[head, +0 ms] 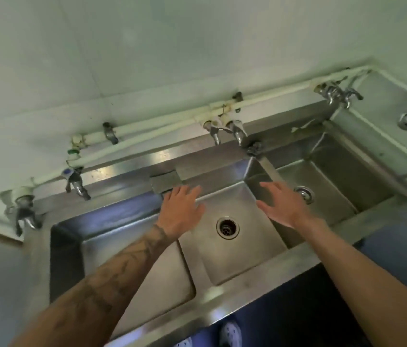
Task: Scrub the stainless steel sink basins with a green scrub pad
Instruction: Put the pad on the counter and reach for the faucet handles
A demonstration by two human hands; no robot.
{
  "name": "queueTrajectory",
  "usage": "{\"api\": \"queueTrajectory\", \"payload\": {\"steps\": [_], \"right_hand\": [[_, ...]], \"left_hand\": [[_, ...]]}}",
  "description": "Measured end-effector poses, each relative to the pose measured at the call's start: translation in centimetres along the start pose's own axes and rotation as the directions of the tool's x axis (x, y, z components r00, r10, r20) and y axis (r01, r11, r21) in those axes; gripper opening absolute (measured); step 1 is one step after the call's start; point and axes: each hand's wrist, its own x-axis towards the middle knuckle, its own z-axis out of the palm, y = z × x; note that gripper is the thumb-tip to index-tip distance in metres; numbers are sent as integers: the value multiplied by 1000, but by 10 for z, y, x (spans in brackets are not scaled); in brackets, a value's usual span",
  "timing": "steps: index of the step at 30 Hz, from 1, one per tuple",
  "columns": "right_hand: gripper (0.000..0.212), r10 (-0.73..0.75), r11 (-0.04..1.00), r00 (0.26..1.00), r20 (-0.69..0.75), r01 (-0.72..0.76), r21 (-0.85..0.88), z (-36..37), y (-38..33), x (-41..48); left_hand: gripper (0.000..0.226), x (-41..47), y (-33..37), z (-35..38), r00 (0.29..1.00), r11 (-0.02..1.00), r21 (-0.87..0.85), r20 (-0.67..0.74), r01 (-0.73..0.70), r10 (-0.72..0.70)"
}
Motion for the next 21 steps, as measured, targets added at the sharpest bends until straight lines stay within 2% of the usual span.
{"api": "queueTrajectory", "payload": {"steps": [6, 12, 16, 19, 21], "right_hand": [[53, -49, 997, 999, -3, 49, -57, 10, 12, 103], [54, -38, 999, 996, 86, 41, -30, 43, 59, 214], [57, -22, 995, 994, 109, 32, -98, 58, 88, 277], [57, -62, 994, 996, -61, 56, -98, 66, 104, 308], [60, -37, 996, 996, -82, 30, -84, 67, 112, 328]], "left_hand": [[60, 44, -43, 22, 990, 990, 3, 15, 141, -141], [47, 102, -65, 70, 950, 949, -43, 40, 313, -311], [51, 148, -81, 92, 928, 928, -23, 5, 372, -372], [56, 173, -94, 101, 917, 918, 11, -24, 397, -397], [61, 183, -102, 106, 919, 918, 38, -24, 394, -394]]}}
